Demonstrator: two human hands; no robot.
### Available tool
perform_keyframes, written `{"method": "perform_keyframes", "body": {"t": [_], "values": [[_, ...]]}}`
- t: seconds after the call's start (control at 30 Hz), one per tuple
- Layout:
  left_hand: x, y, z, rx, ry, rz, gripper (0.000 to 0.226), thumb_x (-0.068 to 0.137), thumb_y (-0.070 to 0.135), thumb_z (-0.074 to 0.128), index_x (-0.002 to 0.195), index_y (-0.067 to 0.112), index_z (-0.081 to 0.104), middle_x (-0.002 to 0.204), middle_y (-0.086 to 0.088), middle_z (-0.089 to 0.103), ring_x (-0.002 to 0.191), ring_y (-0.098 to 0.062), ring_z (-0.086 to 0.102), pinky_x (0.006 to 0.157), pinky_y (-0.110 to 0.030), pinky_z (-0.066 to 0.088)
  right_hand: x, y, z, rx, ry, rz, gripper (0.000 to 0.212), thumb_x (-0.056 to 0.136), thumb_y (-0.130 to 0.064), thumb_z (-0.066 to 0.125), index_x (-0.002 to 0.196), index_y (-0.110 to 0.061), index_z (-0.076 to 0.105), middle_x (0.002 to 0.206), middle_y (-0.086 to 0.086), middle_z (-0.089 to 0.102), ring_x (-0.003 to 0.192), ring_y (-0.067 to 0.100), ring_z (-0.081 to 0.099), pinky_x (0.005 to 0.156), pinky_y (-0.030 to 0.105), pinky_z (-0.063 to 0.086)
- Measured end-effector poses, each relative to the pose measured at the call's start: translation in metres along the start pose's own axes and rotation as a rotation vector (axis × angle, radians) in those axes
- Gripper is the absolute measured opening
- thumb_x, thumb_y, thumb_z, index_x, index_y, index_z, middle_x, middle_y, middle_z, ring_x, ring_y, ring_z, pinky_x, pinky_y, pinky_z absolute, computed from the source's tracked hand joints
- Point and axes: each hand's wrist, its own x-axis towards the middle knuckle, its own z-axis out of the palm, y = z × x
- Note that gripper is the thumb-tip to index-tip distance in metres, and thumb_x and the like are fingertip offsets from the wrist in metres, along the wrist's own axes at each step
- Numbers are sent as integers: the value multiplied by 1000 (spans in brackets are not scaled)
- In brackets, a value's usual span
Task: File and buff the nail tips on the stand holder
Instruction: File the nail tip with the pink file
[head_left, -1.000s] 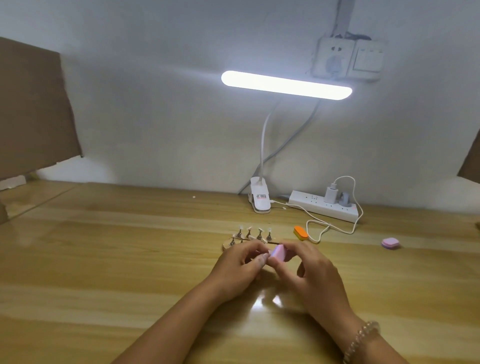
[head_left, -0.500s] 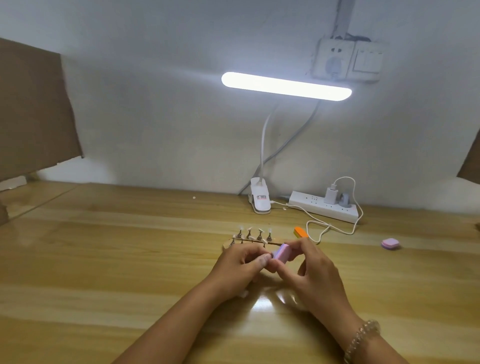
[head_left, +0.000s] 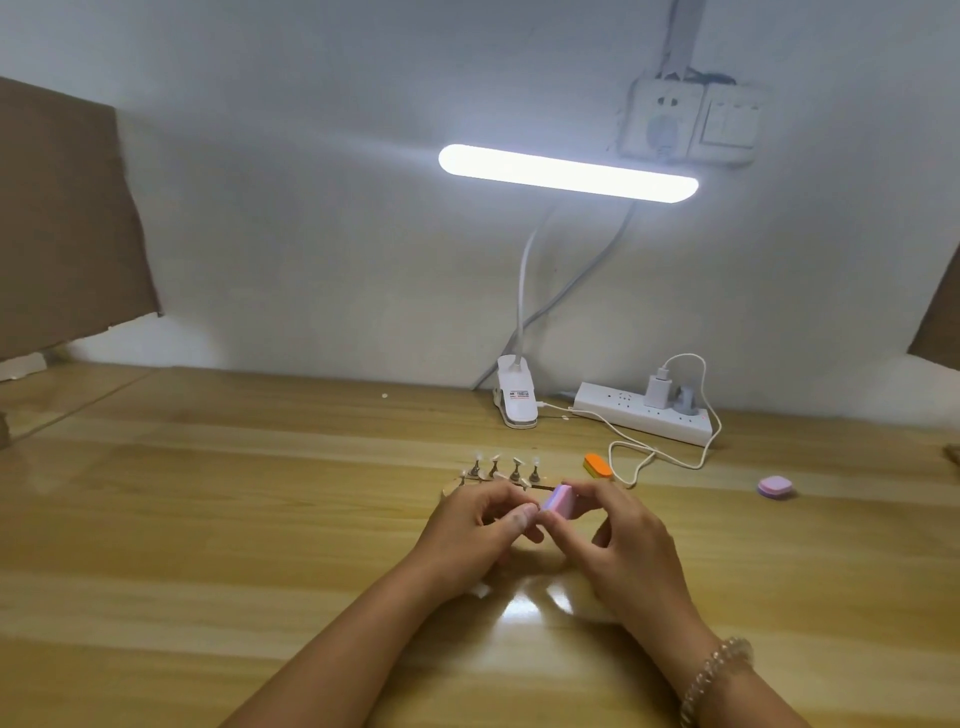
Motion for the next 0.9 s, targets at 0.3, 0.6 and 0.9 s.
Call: {"method": "perform_keyframes", "body": {"t": [0.3,0.6,0.9], "values": [[0,2,0,13,29,-16,16,97,16,62,88,22,74,74,11,71,66,1,61,60,-19,44,-4,-4,1,-114,-61,-56,32,73,-58,70,95,-37,61,85,-25,60,67,-5,53,56,13,37],[-2,5,1,28,59,-39,16,99,20,60,90,23,73,70,17,70,51,7,56,47,-15,43,-4,0,3,-105,-69,12,30,74,-63,66,88,-36,62,84,-22,62,71,-3,56,61,22,45],[-2,5,3,65,44,-66,15,102,22,55,95,17,67,78,8,67,59,-7,56,58,-29,45,-3,-2,4,-104,-68,13,33,78,-67,56,98,-41,61,89,-25,61,70,-6,53,61,18,41]]}}
